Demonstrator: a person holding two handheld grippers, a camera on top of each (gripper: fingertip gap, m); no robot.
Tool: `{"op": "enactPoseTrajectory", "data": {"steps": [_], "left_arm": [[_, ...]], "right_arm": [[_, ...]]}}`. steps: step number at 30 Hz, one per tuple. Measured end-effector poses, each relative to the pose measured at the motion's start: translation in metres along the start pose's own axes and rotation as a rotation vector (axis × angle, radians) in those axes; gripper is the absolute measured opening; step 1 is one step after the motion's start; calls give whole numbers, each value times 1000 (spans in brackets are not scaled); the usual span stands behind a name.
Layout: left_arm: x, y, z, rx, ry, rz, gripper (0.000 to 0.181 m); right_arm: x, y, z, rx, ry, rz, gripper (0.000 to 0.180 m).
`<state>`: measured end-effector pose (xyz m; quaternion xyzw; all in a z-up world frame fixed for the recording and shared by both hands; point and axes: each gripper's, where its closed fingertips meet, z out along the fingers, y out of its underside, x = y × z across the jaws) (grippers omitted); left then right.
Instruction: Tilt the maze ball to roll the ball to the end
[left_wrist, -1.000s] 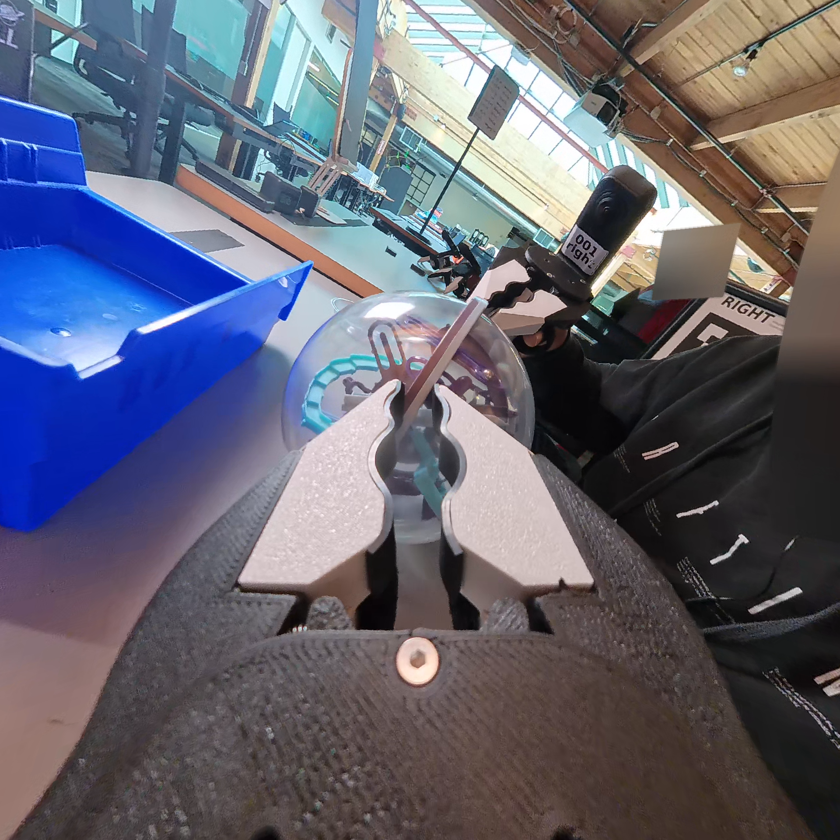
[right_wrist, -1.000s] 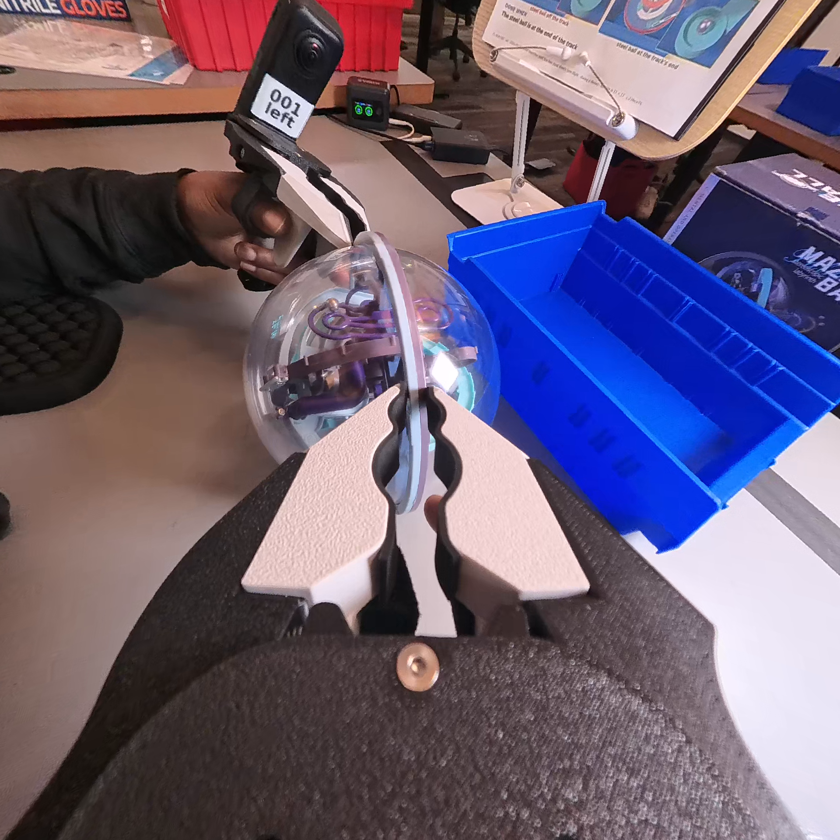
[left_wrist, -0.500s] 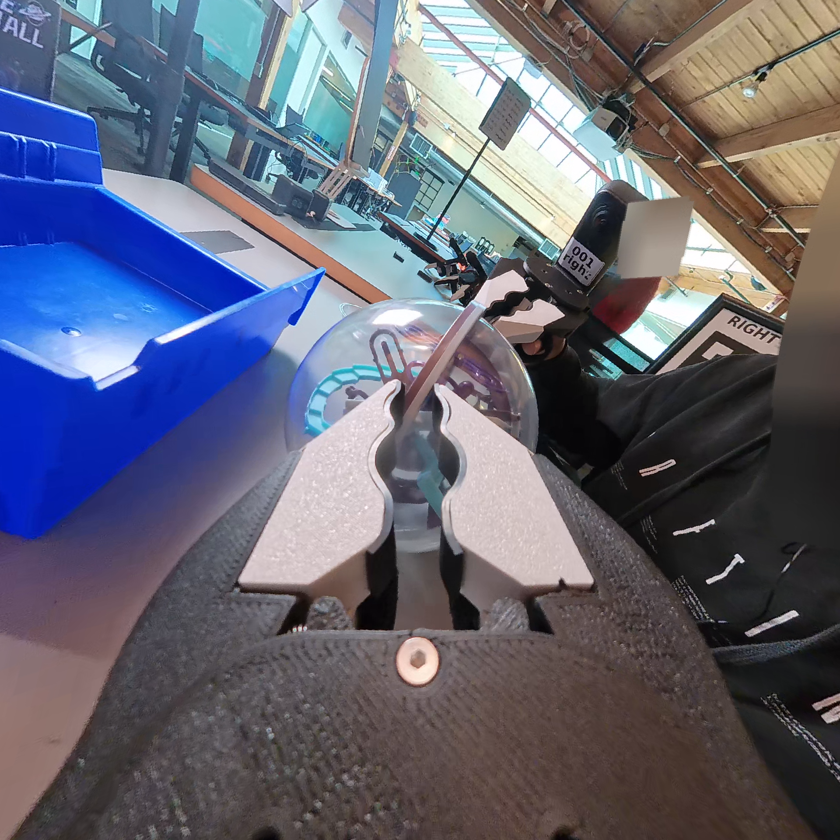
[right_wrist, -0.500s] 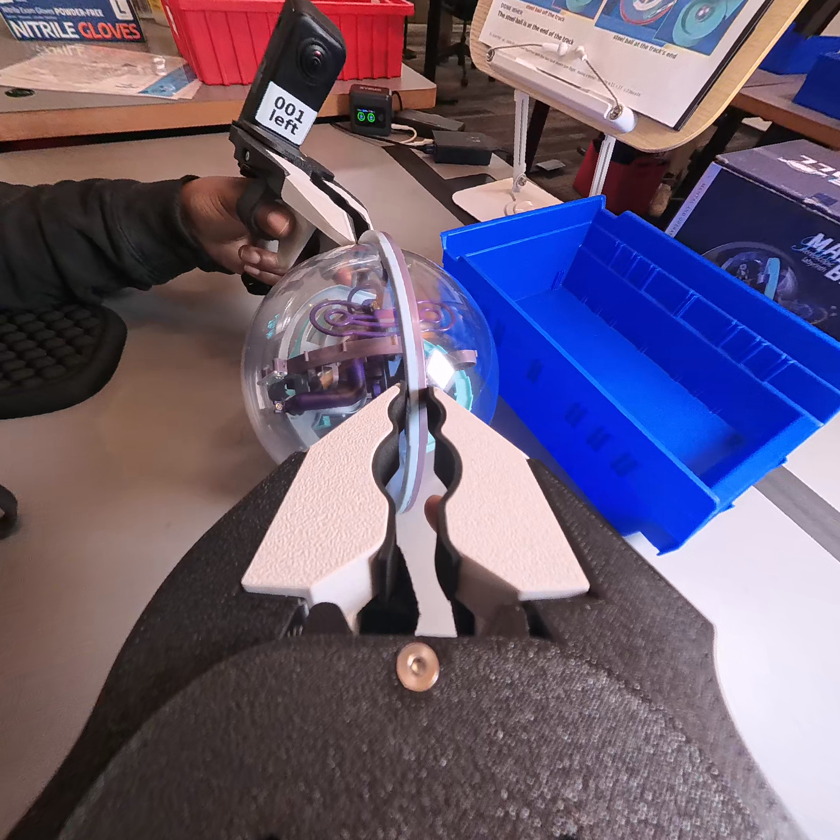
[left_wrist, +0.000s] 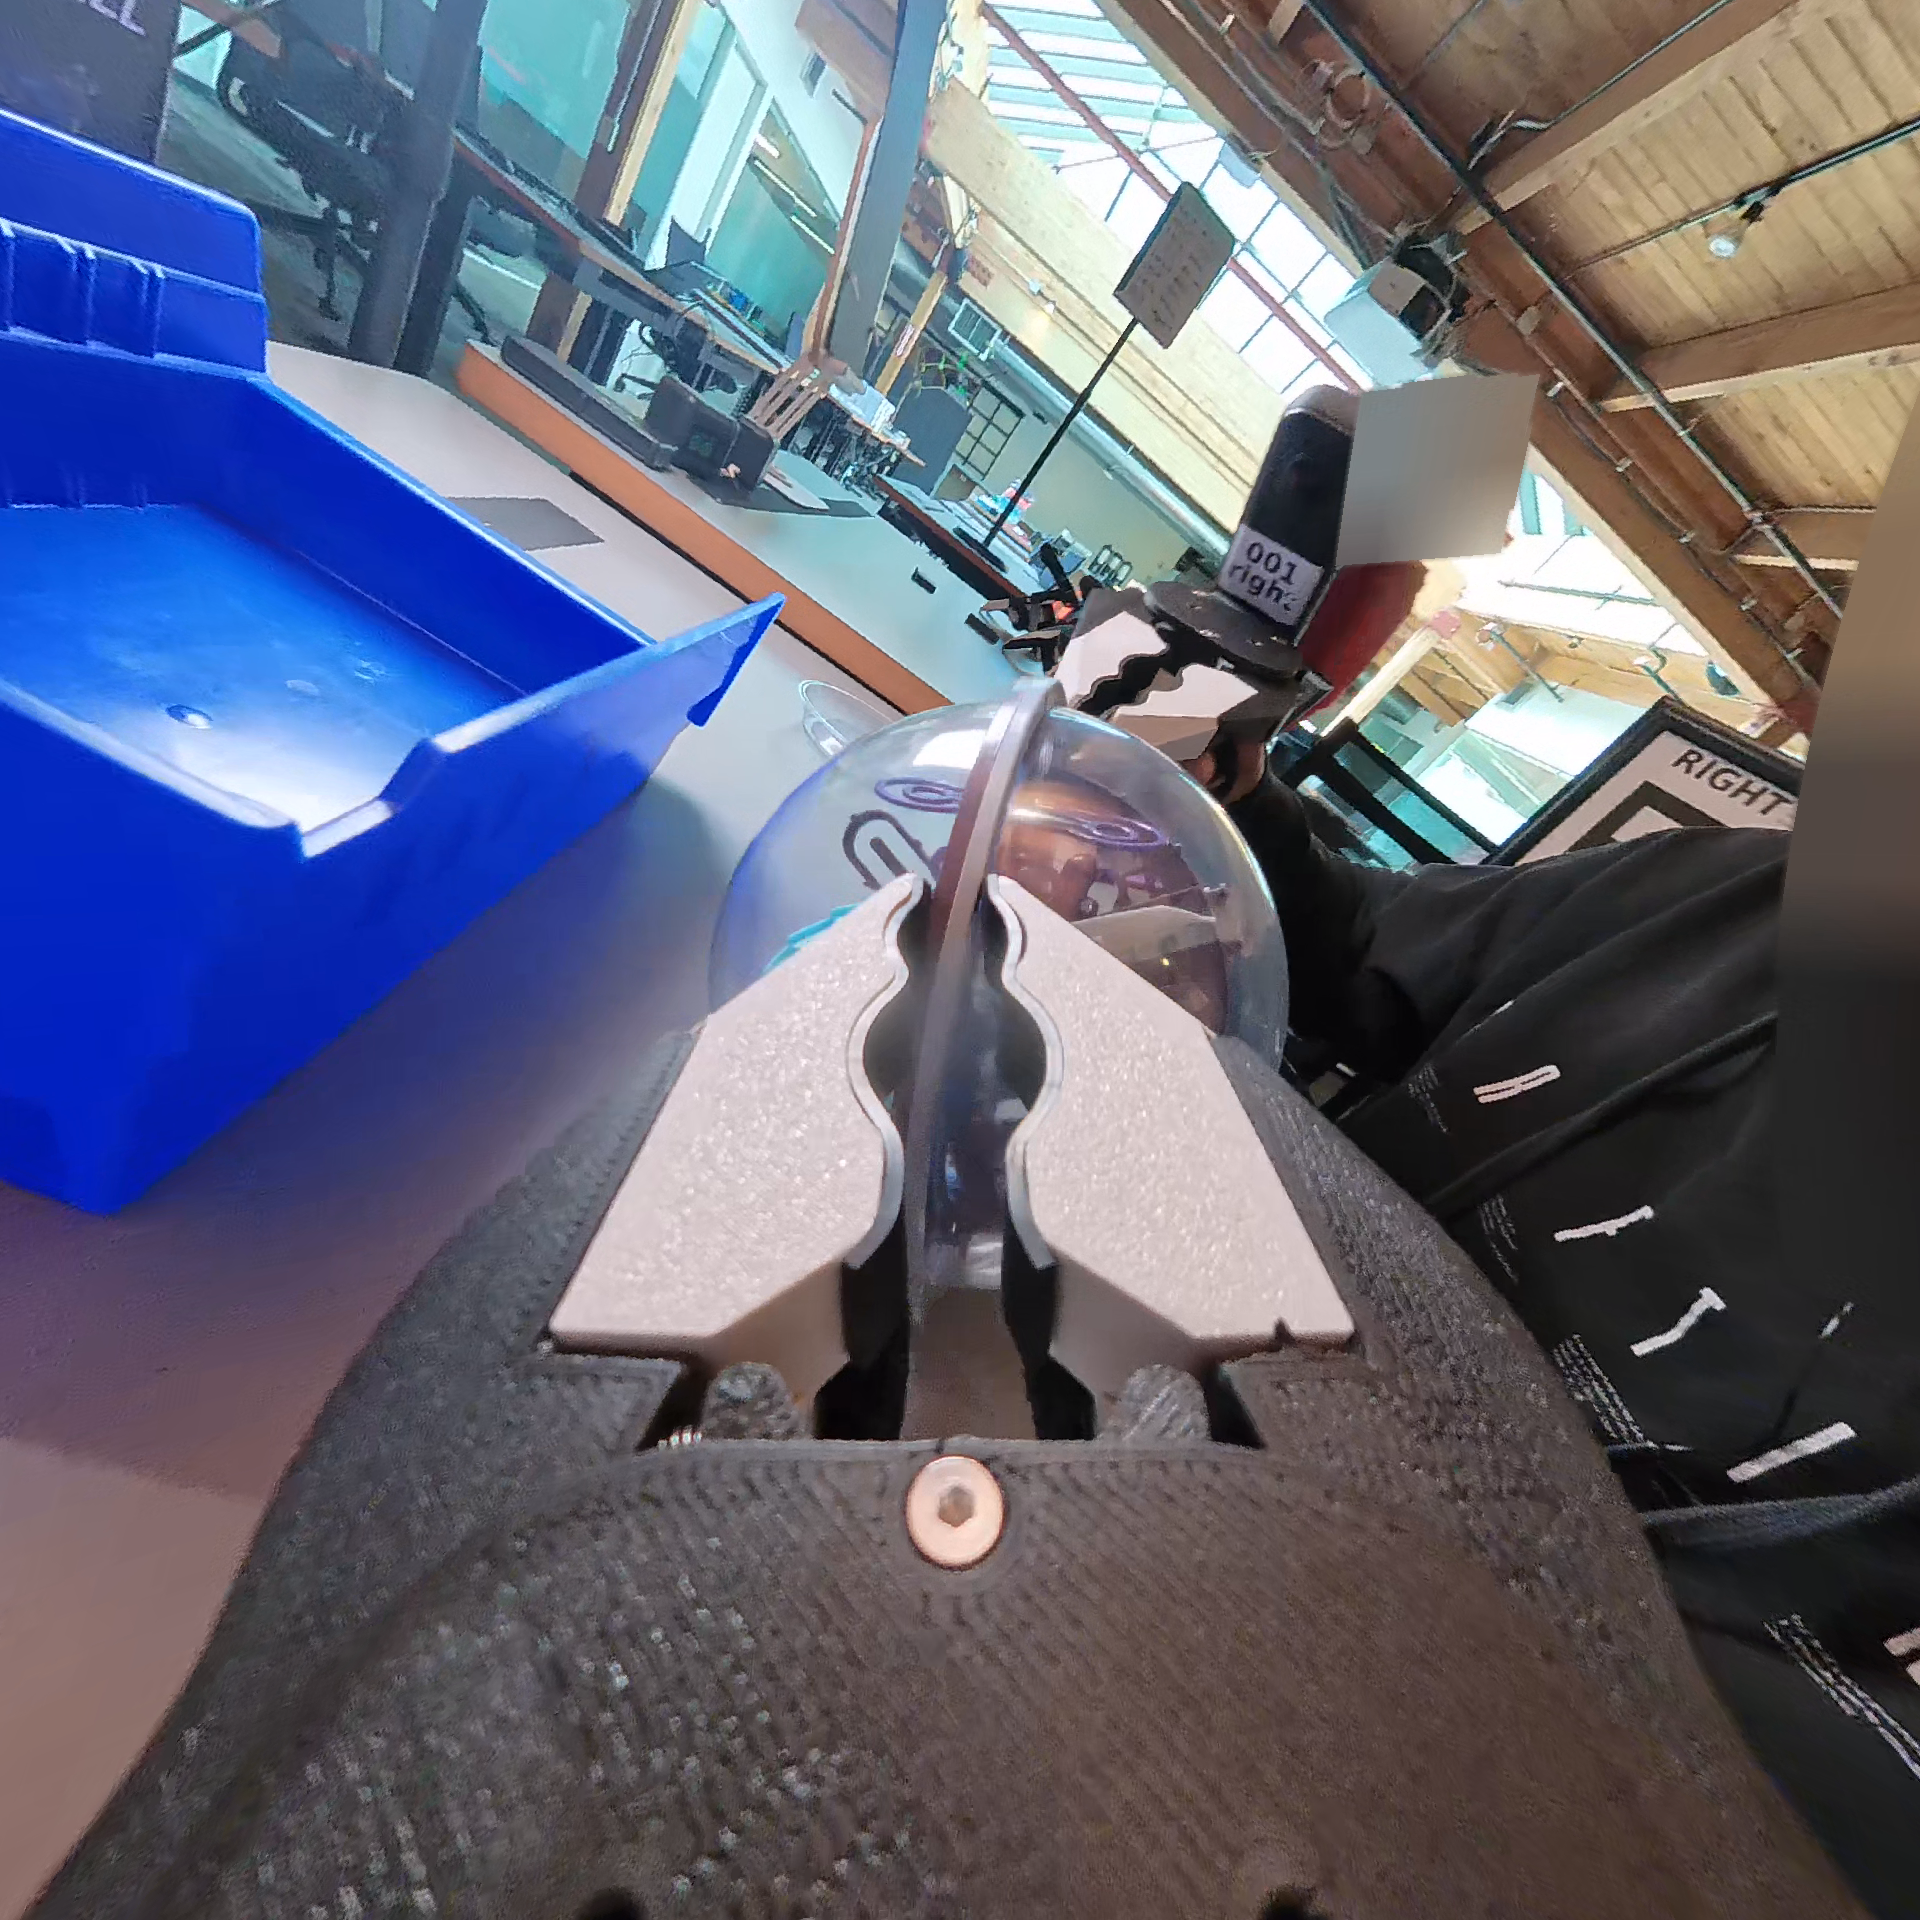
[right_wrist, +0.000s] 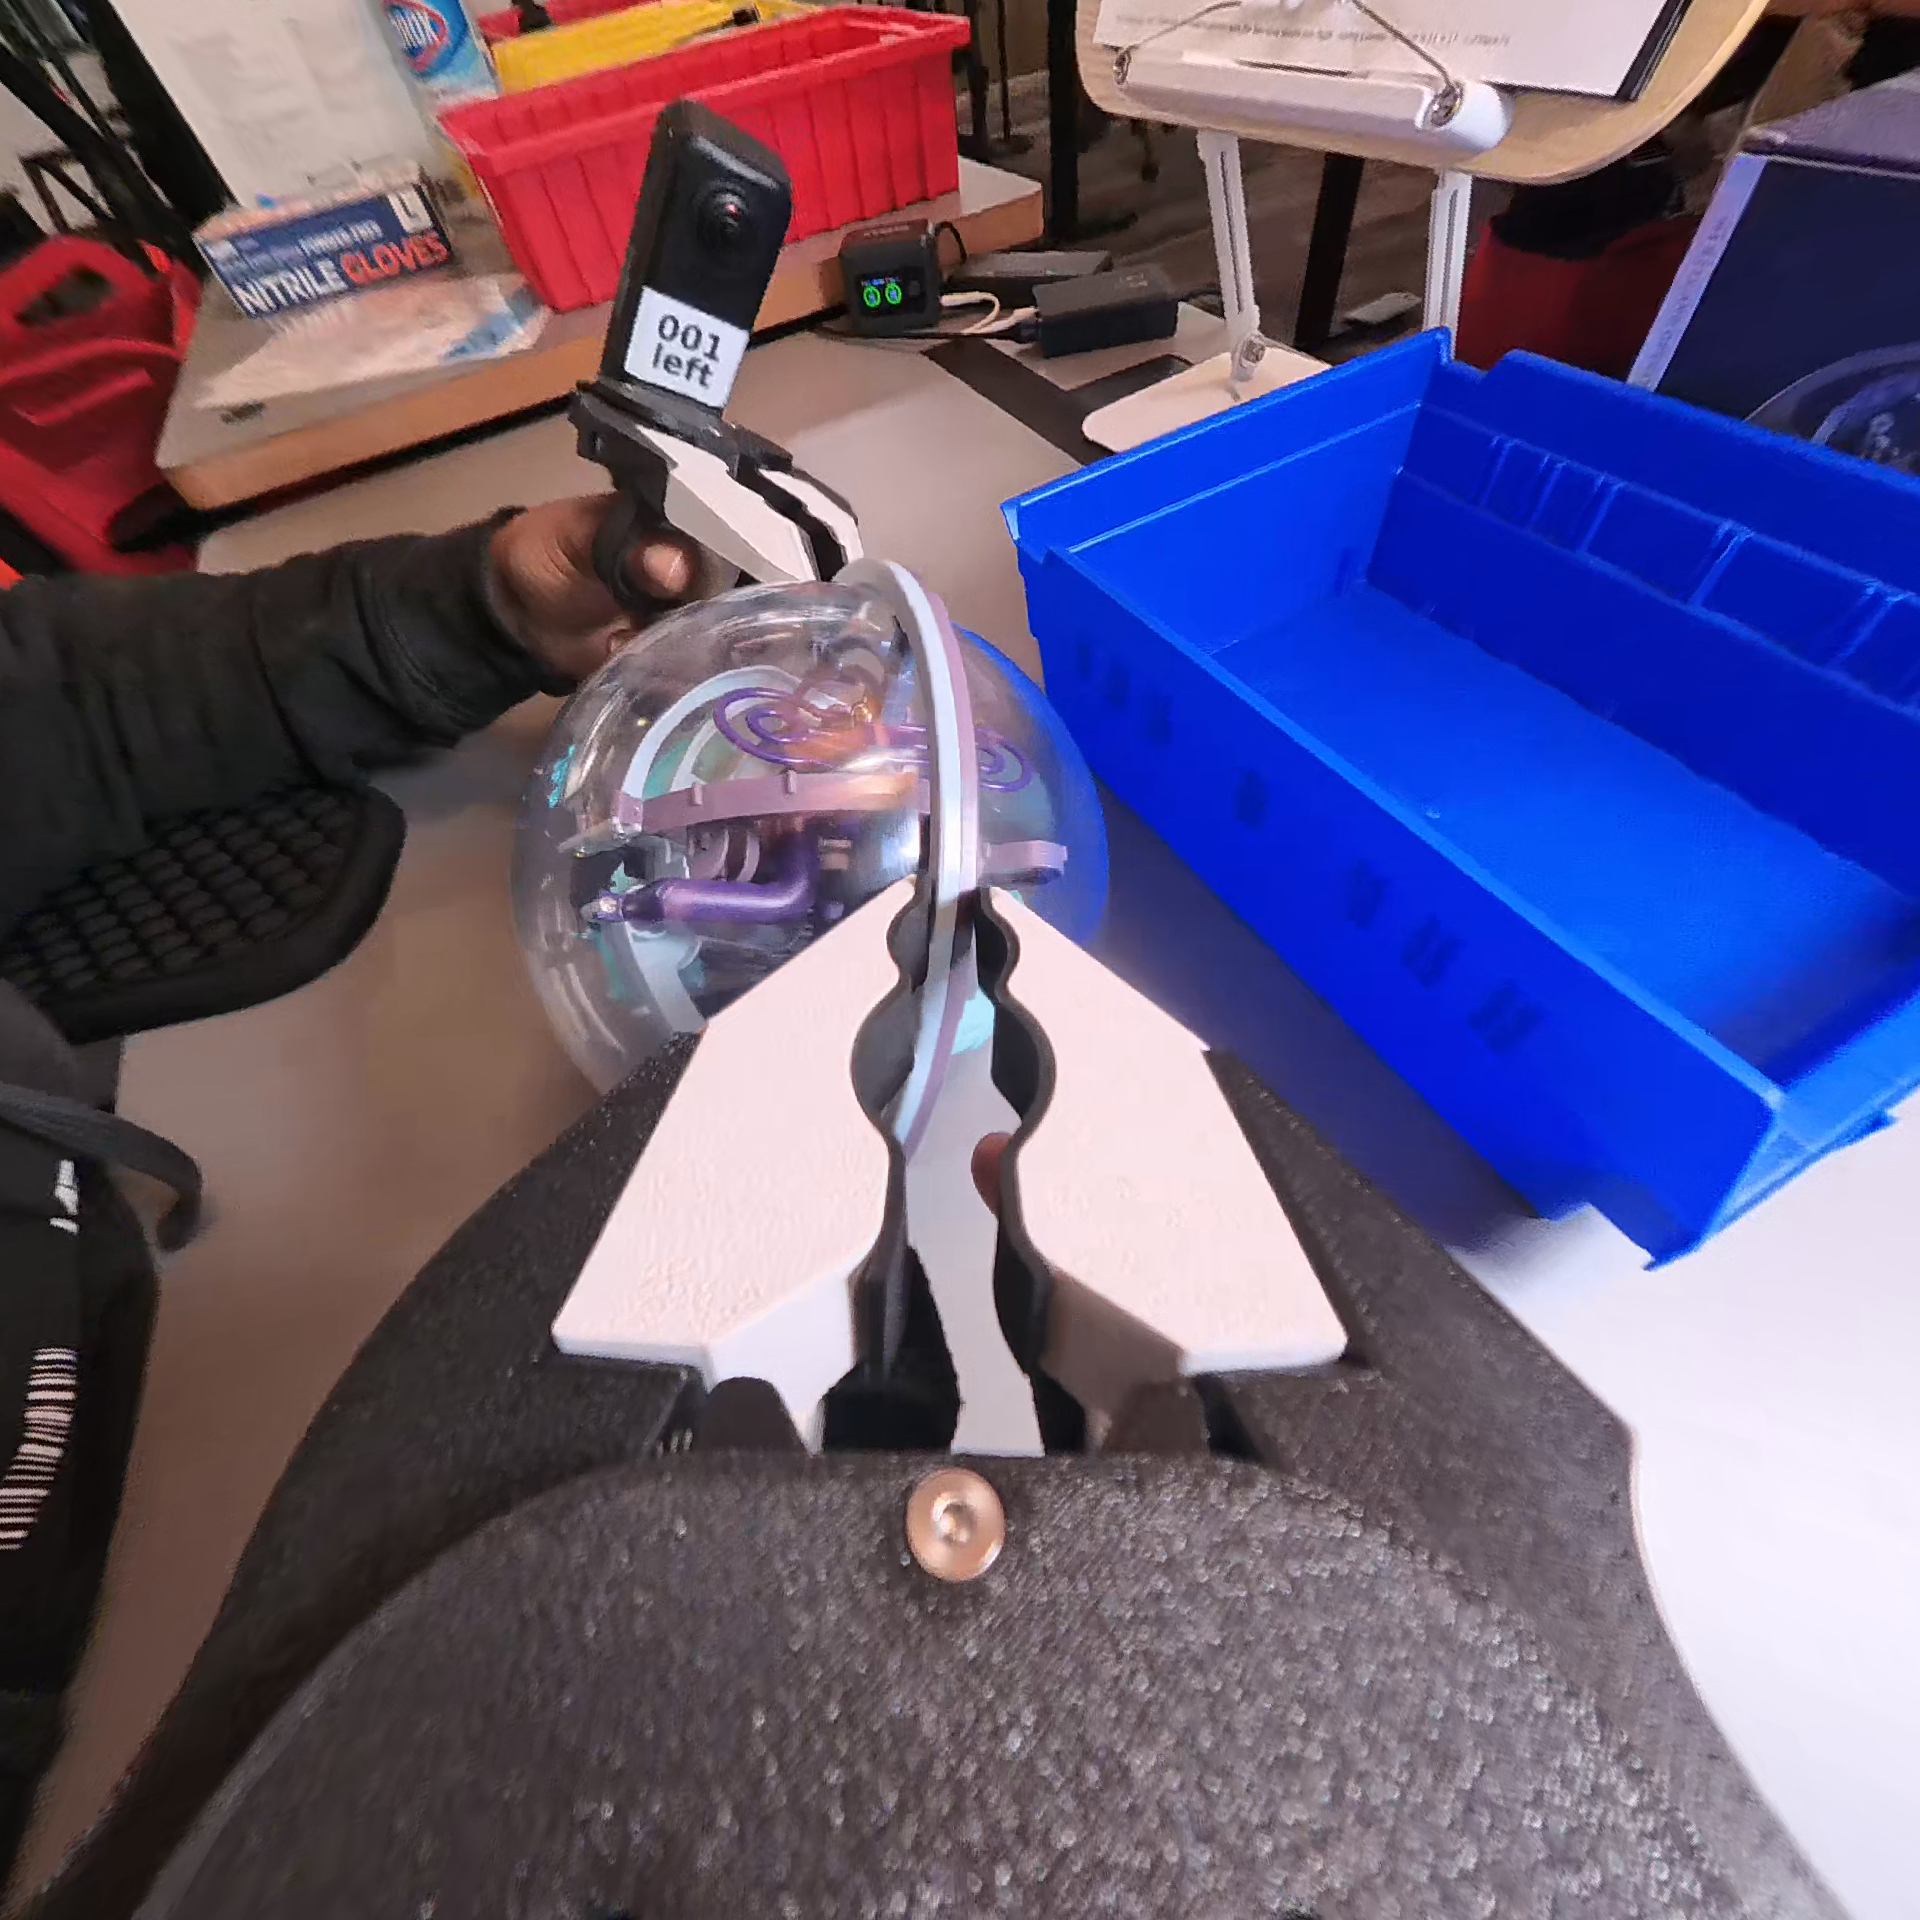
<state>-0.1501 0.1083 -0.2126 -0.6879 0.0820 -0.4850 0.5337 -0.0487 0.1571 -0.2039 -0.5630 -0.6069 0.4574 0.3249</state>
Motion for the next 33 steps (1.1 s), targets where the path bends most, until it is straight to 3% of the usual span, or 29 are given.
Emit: {"op": "enactPoseTrajectory", "data": {"steps": [11, 18, 33], "left_arm": [[6, 21, -14, -49, 37, 7, 19], [-3, 33, -17, -38, 16, -83, 7], [-18, 27, -17, 6, -28, -267, 6]], "right_arm": [[11, 14, -1, 32, -55, 181, 5], [18, 21, -2, 60, -78, 300, 5], [22, 27, 3, 88, -126, 430, 5]]}}
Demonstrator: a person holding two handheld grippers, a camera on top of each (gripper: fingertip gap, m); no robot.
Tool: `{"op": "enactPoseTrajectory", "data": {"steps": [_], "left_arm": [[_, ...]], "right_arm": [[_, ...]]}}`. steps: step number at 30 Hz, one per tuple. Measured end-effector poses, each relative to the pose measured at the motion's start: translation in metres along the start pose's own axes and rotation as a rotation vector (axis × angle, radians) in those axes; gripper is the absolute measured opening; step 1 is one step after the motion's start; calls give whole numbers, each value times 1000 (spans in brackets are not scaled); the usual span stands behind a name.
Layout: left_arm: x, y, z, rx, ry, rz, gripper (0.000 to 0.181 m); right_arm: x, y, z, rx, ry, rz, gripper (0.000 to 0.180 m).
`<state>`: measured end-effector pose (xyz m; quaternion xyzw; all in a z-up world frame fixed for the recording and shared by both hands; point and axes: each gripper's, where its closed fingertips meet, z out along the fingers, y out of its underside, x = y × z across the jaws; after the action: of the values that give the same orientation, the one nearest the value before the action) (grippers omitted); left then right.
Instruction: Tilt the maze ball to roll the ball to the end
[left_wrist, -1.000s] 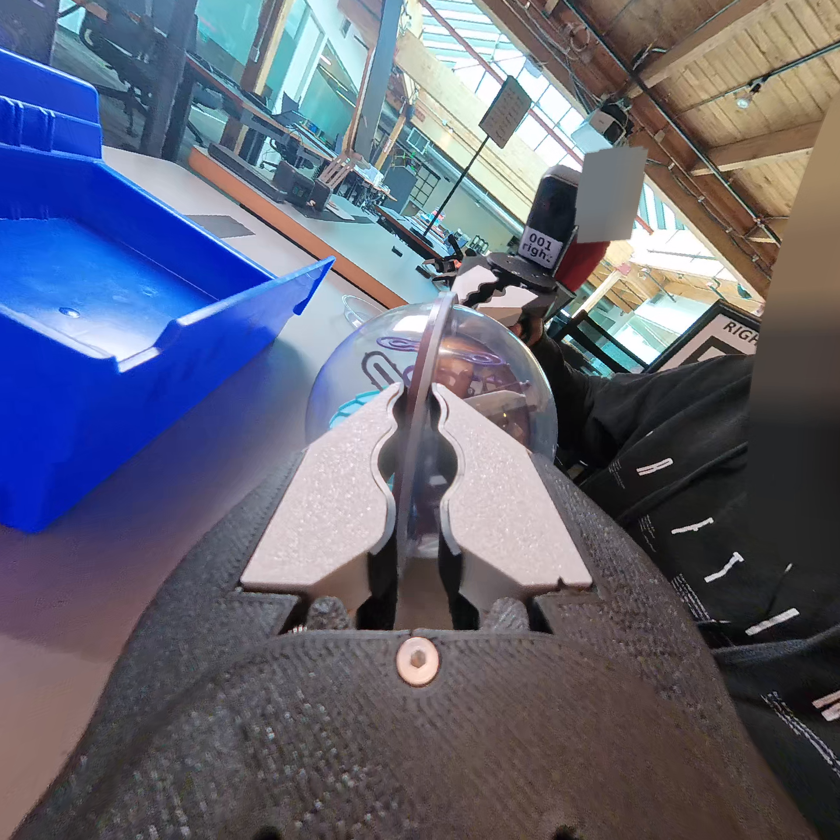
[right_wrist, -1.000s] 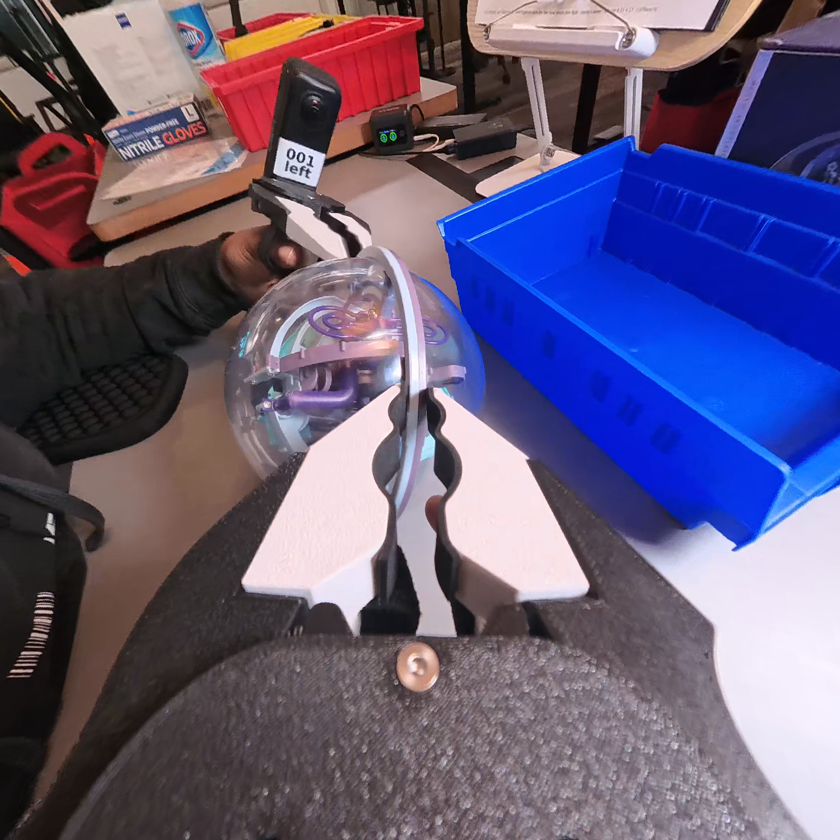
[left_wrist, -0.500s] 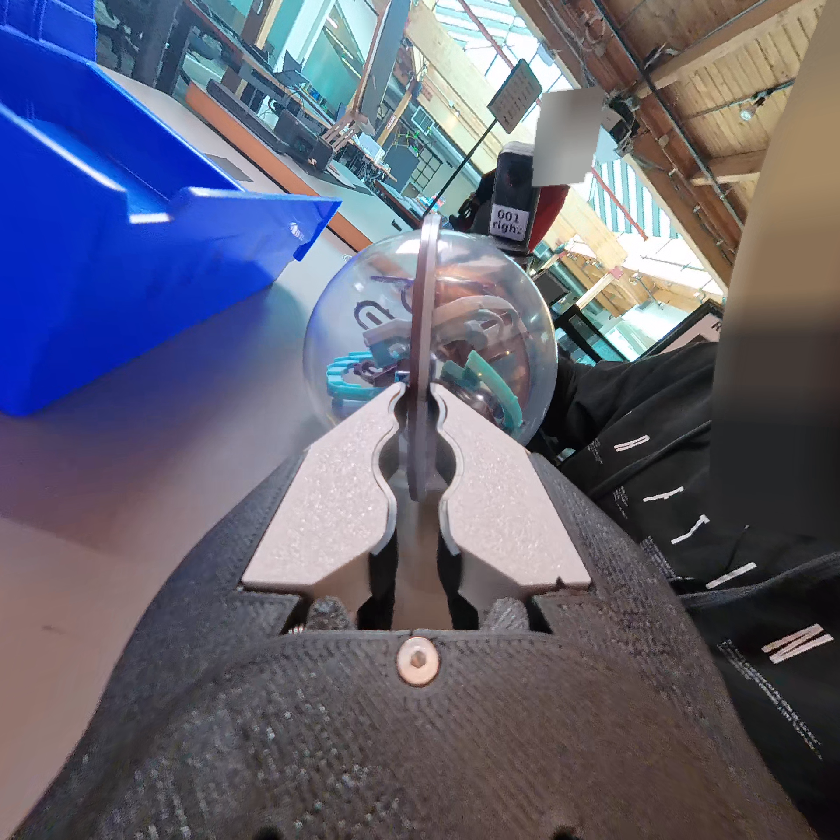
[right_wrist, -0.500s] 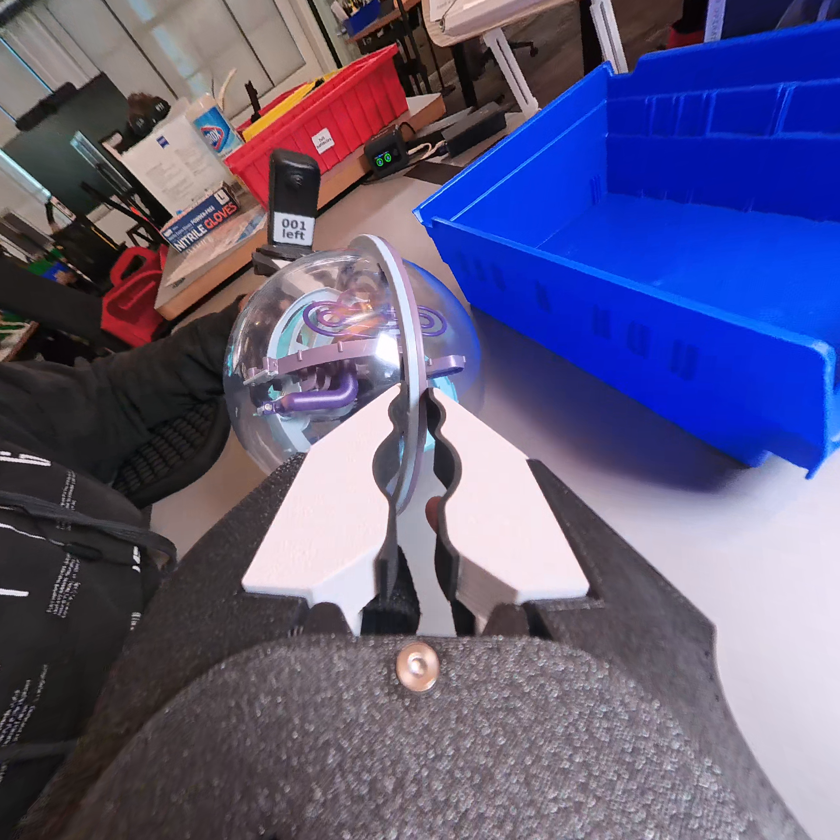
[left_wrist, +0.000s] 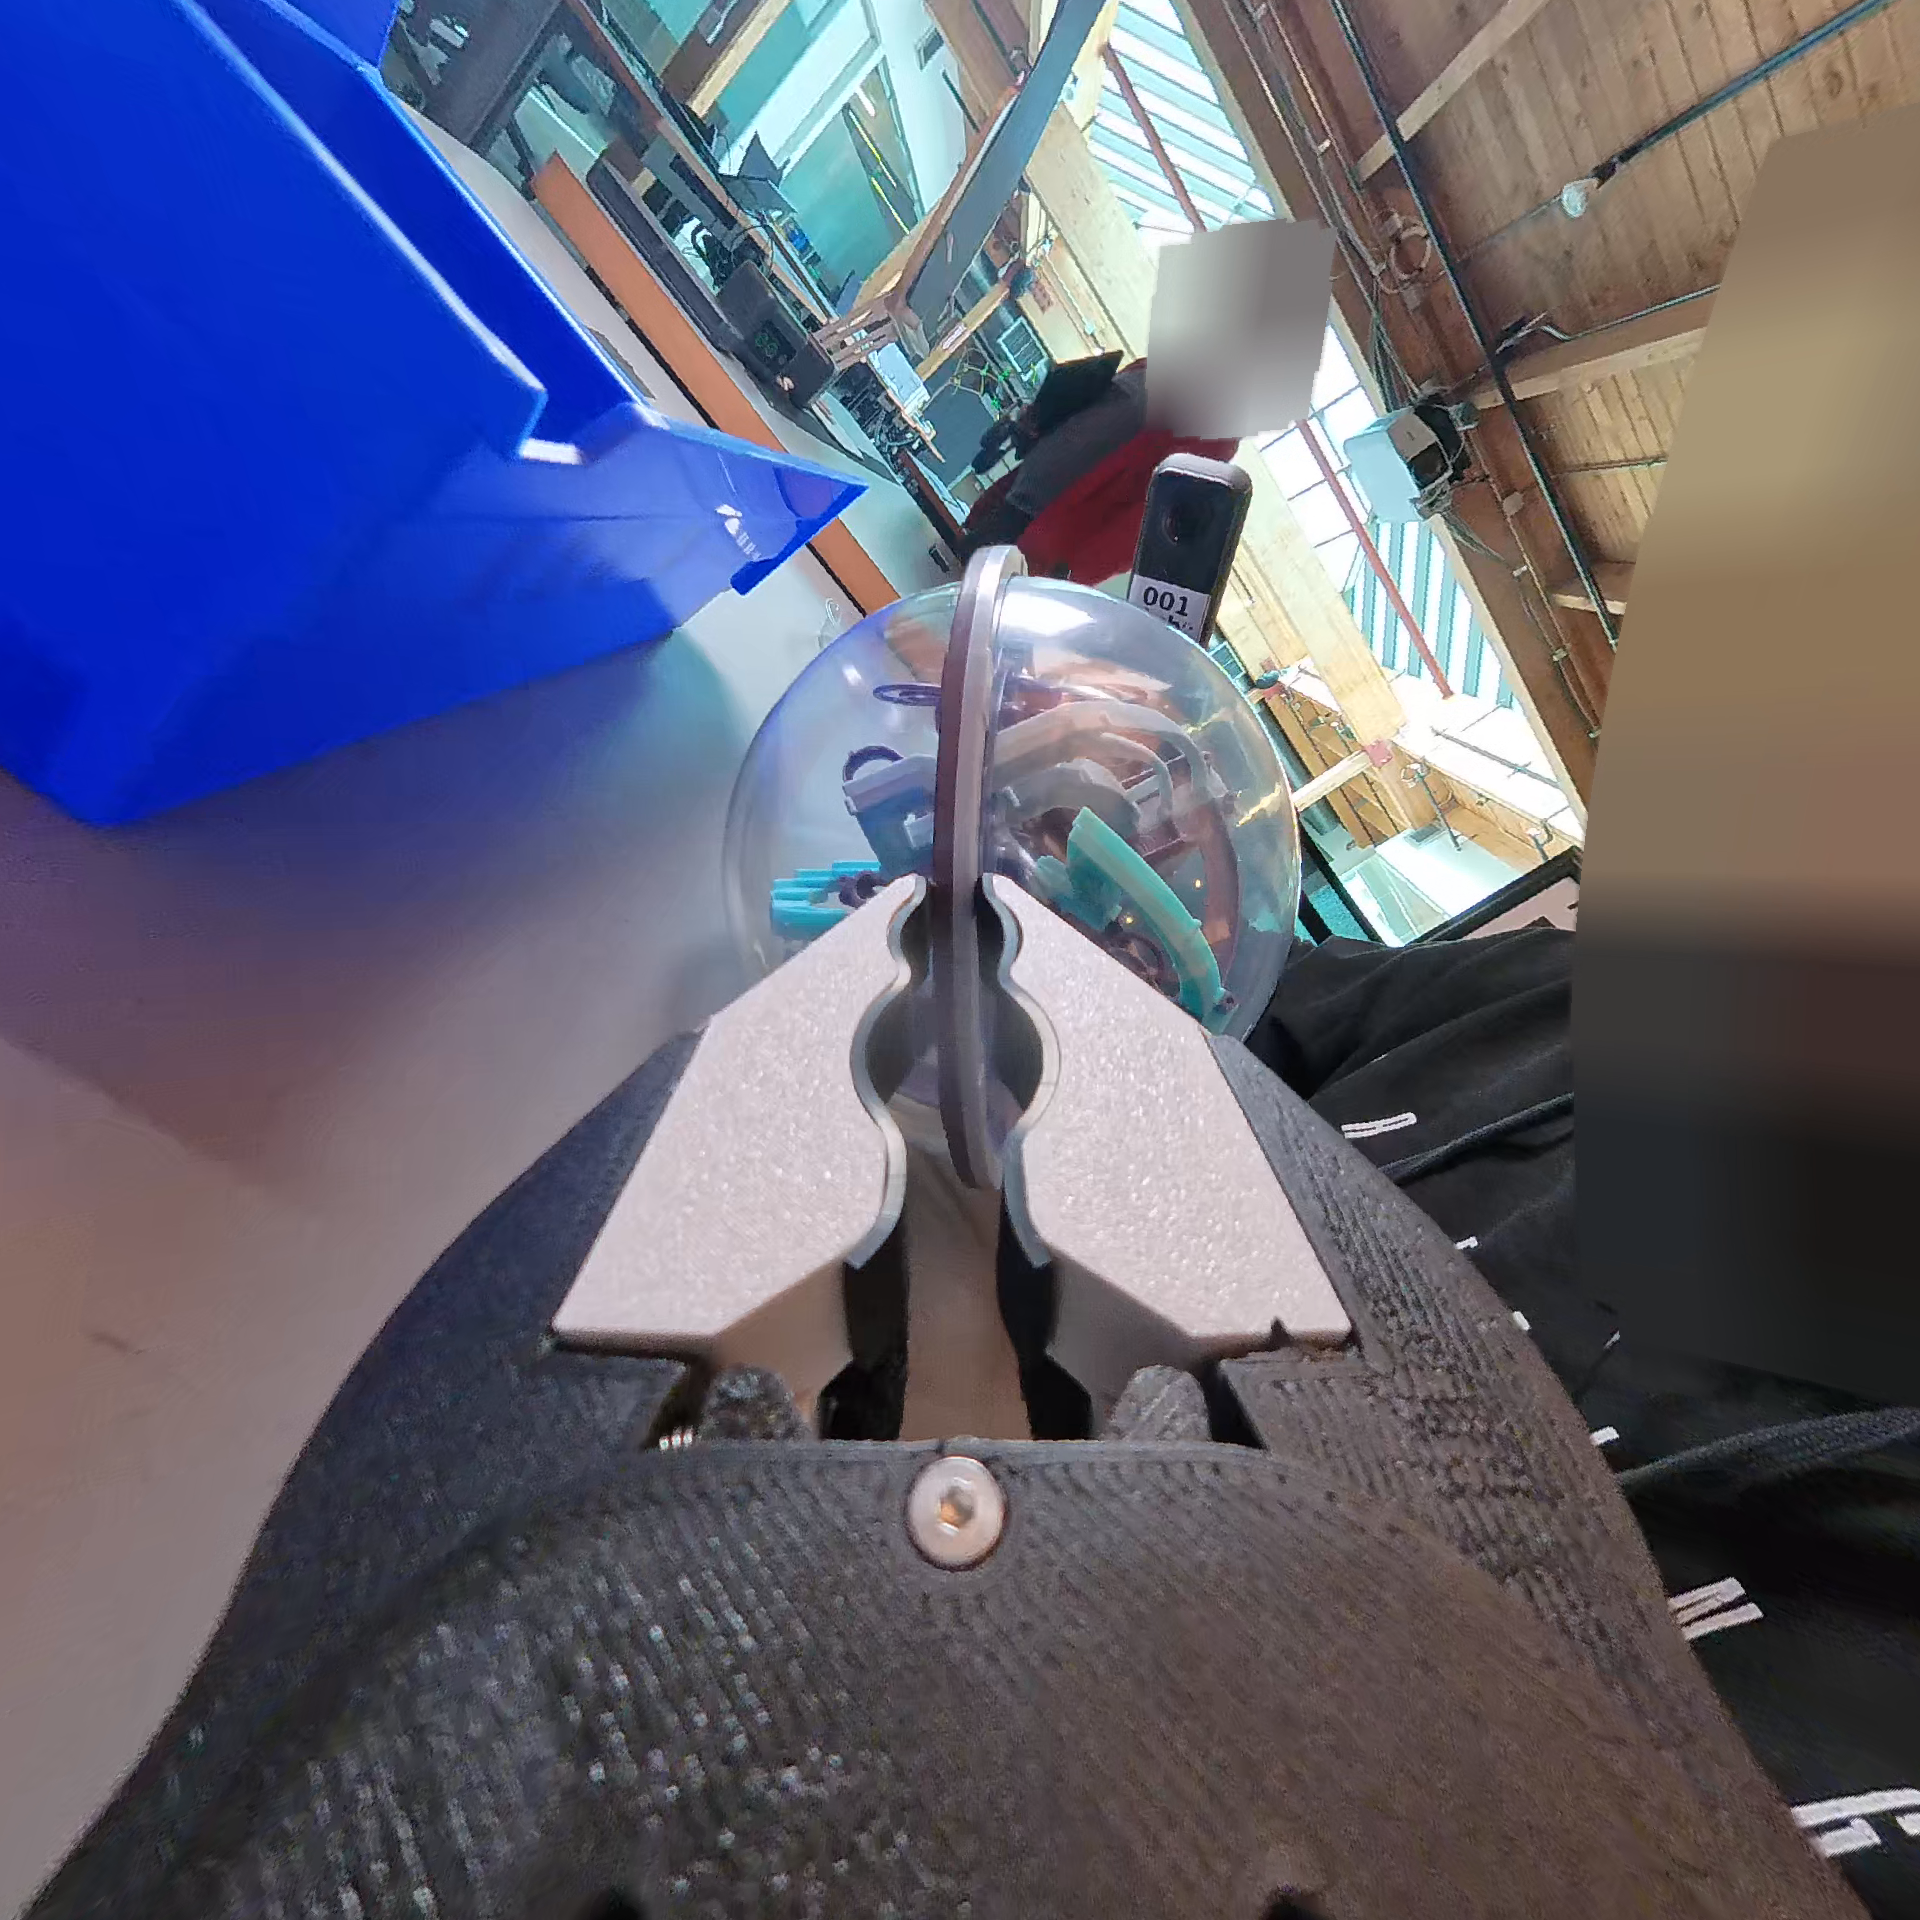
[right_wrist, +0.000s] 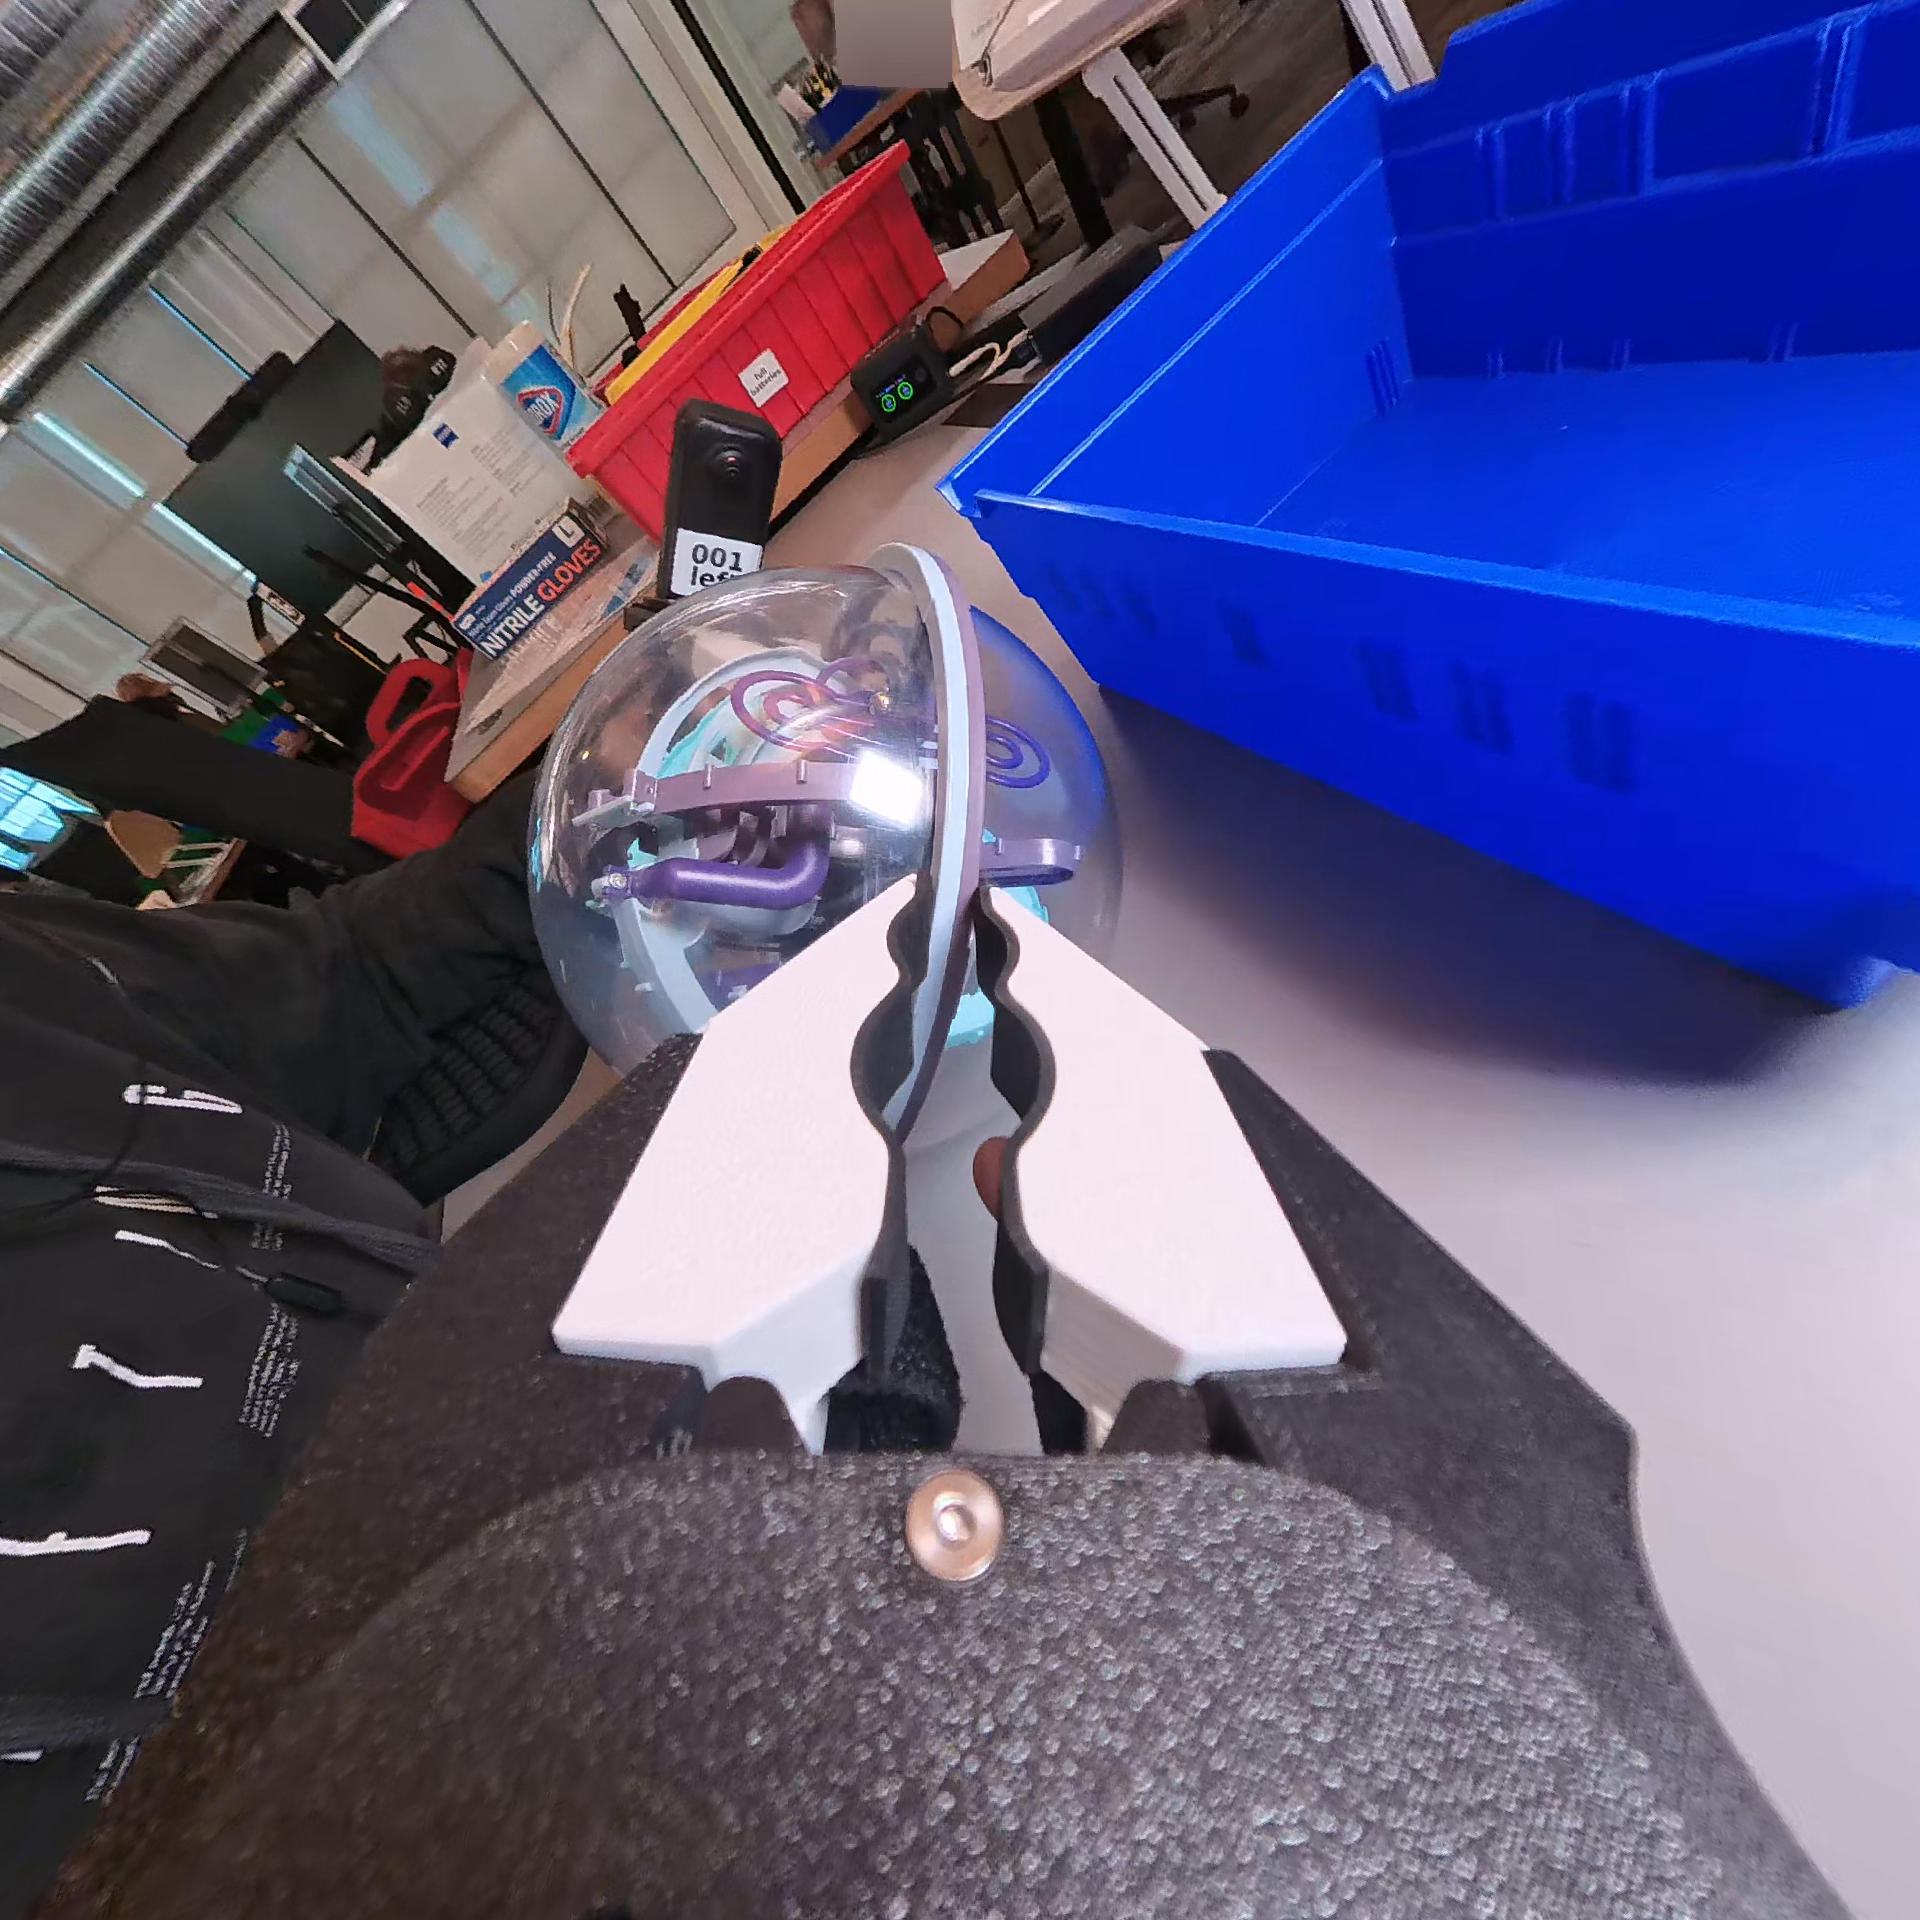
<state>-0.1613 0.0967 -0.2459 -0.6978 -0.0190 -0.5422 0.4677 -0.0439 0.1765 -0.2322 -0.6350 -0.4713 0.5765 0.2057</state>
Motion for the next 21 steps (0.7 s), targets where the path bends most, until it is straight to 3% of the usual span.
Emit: {"op": "enactPoseTrajectory", "data": {"steps": [21], "left_arm": [[5, 5, -1, -15, 37, -100, 7]], "right_arm": [[-30, 43, -5, -26, -147, 181, 6]]}}
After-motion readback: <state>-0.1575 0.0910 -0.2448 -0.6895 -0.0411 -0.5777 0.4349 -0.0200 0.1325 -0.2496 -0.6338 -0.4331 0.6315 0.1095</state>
